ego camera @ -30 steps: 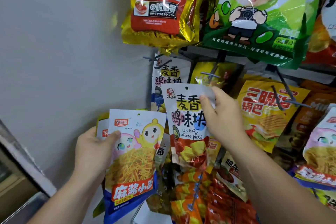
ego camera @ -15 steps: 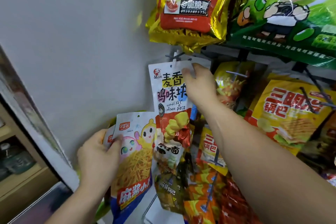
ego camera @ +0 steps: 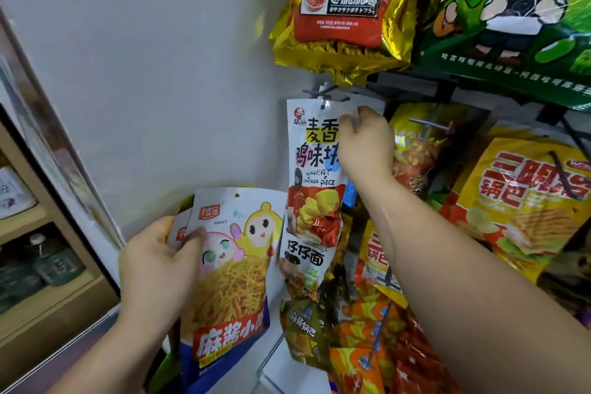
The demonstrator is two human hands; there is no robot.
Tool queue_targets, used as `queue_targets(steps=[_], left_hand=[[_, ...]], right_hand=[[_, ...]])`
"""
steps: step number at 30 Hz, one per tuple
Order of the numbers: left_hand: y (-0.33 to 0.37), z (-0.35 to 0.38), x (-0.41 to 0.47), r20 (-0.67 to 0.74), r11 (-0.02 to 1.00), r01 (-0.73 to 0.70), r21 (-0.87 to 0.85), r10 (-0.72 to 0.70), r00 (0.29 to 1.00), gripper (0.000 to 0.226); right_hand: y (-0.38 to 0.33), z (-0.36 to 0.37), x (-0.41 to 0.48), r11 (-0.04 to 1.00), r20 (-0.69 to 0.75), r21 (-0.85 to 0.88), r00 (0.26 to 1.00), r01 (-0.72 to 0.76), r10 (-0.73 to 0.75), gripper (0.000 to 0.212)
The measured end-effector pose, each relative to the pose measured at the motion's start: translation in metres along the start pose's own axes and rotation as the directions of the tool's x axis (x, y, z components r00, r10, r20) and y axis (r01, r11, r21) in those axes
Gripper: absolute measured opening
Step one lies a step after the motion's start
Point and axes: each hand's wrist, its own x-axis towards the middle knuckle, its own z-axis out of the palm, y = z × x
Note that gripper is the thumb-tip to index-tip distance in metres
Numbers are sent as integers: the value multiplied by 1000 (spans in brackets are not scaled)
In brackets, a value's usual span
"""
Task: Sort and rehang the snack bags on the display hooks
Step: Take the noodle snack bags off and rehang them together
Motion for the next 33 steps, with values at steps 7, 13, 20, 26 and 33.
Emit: queue_targets(steps=[7, 13, 20, 26, 33], left_hand=[[19, 16, 4, 15, 977, 52, -205, -51, 999, 21], [20, 20, 4, 61, 968, 70, -242, -56, 997, 12], [24, 24, 9, 73, 948, 94, -304, -75, 995, 12], [28, 36, 12, 114, 926, 107, -362, -70, 991, 14], [27, 55, 14, 209, 902, 176, -395, -98, 973, 11]], right_hand=[[4, 4, -8, 999, -43, 47, 999, -14, 16, 29], [5, 5, -8, 999, -26, 36, 1000, -8, 9, 29], [6, 11, -4, 1000, -51, -5, 999, -9, 8, 27], [22, 16, 13, 994, -40, 1, 994, -106, 106, 27], [39, 28, 34, 980, -109, 29, 974, -196, 198, 35]])
